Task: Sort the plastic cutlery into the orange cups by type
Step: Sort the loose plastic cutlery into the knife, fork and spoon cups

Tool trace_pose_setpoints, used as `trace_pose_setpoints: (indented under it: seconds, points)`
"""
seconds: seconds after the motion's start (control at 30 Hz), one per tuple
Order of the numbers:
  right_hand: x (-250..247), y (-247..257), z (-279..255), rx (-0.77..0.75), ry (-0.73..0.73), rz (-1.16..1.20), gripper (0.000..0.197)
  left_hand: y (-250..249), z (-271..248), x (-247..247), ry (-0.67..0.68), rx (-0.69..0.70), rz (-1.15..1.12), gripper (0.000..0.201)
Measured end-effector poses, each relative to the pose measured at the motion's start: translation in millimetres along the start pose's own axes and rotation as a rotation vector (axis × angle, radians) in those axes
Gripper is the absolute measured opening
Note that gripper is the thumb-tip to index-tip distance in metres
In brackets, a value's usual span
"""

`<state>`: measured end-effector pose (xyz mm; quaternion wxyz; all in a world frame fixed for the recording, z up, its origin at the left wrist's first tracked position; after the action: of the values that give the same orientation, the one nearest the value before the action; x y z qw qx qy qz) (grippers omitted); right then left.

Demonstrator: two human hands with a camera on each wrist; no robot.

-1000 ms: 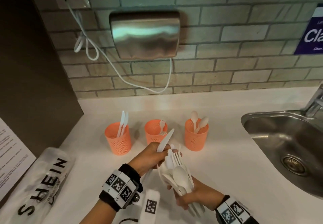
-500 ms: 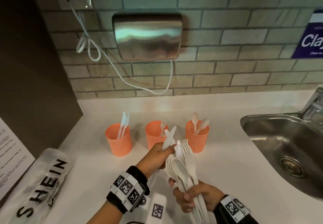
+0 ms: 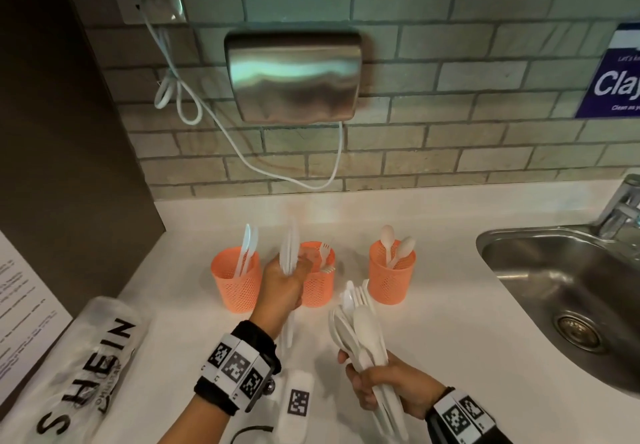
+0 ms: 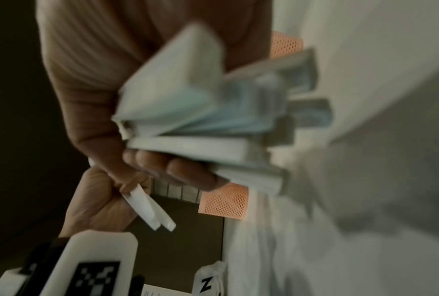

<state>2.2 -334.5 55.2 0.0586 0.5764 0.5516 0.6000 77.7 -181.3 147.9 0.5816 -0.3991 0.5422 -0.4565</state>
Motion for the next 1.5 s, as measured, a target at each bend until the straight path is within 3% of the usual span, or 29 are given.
trace_pose_setpoints:
  seconds: [0.23,0.37,0.53,0.7,0.8,0.87,1.03,1.13,1.2,1.37,1.5]
  points:
    - [4,1,1,0.033,0.044,-0.058,0.041,3,-20,19,0.289,-0.074,0.127,0.011]
    - [6,-1,-1,0.053,0.061,-0.116,0.037,3,-16,15,0.21,-0.129,0.1,0.014]
    - [4,-2,-4,0.072,0.056,-0.121,0.037,0,-9,1,0.023,-0.129,-0.125,0.026]
    - [6,-1,-5,0.083,0.076,-0.098,0.037,3,-21,16,0.247,-0.127,0.027,0.017]
    - [8,-1,-5,0.083,0.09,-0.07,0.036,3,-23,20,0.296,-0.098,0.06,0.019]
    - [8,-2,-5,0.082,0.09,-0.062,0.037,-1,-20,16,0.222,-0.059,0.048,0.025]
    - [6,-6,-7,0.08,0.059,-0.107,0.036,-3,1,-18,-0.166,-0.094,-0.29,0.034]
    - [6,-7,-8,0.076,0.063,-0.1,0.036,3,5,-32,-0.259,-0.108,-0.374,0.033]
    - [7,-7,-9,0.065,0.077,-0.094,0.035,6,2,-33,-0.199,-0.113,-0.305,0.027]
    - [10,-6,-6,0.078,0.112,0.01,0.038,11,-26,-12,0.252,-0.125,0.024,0.008]
    - [12,-8,-6,0.104,0.124,0.058,0.038,11,-39,3,0.378,-0.132,0.104,0.009]
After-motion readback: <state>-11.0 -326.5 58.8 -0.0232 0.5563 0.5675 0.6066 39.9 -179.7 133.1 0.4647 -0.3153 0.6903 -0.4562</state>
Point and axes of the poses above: each hand's wrist, its own z-axis towards the middle knuckle, its own x-axis out of the palm, y = z × x, the point moved 4 cm from there along z, towards the middle knuckle, and after that the axes turned 15 degrees about z, right-handed, at the moved point
